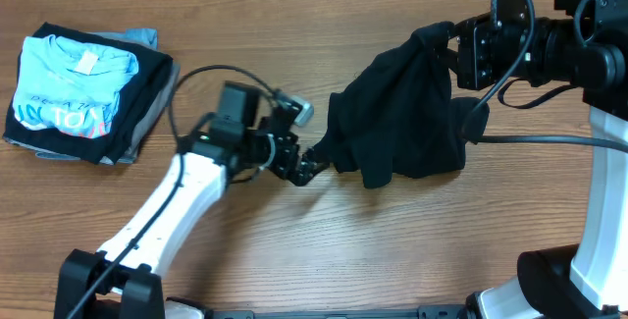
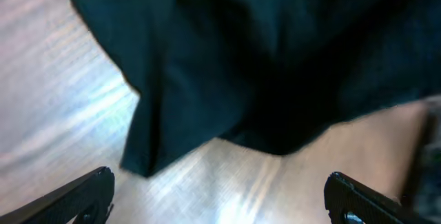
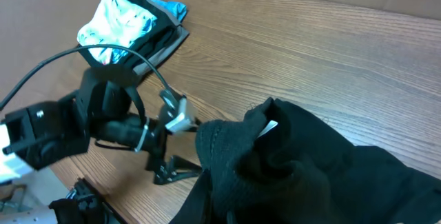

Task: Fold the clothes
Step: 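Reach the left gripper to the hanging shirt and grasp its left side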

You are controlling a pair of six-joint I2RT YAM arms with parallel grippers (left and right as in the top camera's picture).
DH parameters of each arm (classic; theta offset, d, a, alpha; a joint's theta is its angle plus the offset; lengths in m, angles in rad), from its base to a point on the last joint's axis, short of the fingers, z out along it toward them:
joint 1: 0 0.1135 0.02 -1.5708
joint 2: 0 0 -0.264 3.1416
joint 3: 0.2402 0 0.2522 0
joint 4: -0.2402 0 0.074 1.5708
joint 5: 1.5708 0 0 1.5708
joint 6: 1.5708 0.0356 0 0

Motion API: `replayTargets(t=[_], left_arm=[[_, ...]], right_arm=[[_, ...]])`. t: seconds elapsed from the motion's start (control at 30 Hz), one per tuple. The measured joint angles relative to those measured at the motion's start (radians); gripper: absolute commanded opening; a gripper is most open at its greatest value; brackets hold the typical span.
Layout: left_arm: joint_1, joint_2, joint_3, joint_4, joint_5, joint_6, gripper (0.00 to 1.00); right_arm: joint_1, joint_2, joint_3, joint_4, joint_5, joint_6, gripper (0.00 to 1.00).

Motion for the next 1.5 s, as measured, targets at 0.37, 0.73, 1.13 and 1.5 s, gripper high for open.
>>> replayTargets(t=[0.37,0.73,1.13,1.5], left_arm=[[-0.072,0.012,0.000,0.186,-0.227,0.034,1.00],[-0.072,0.231,0.000,0.332,-0.172,-0.014,0.55],[-0.046,0.211,0.001,0.357,-0.036,-0.028,0.04],[0.079,-0.076,0.002,0.213,-0.030,-0.028,0.04]], right_arm=[[0.000,0.000,0.000,0.000,0.000,0.020,0.04],[0.000,-0.011,0.000,-0.001,0.000,0.020,0.04],[0.000,-0.012,0.000,0.000,0.001,0.020,0.04],[0.000,-0.013,0.000,0.000,0.000,0.019,0.04]])
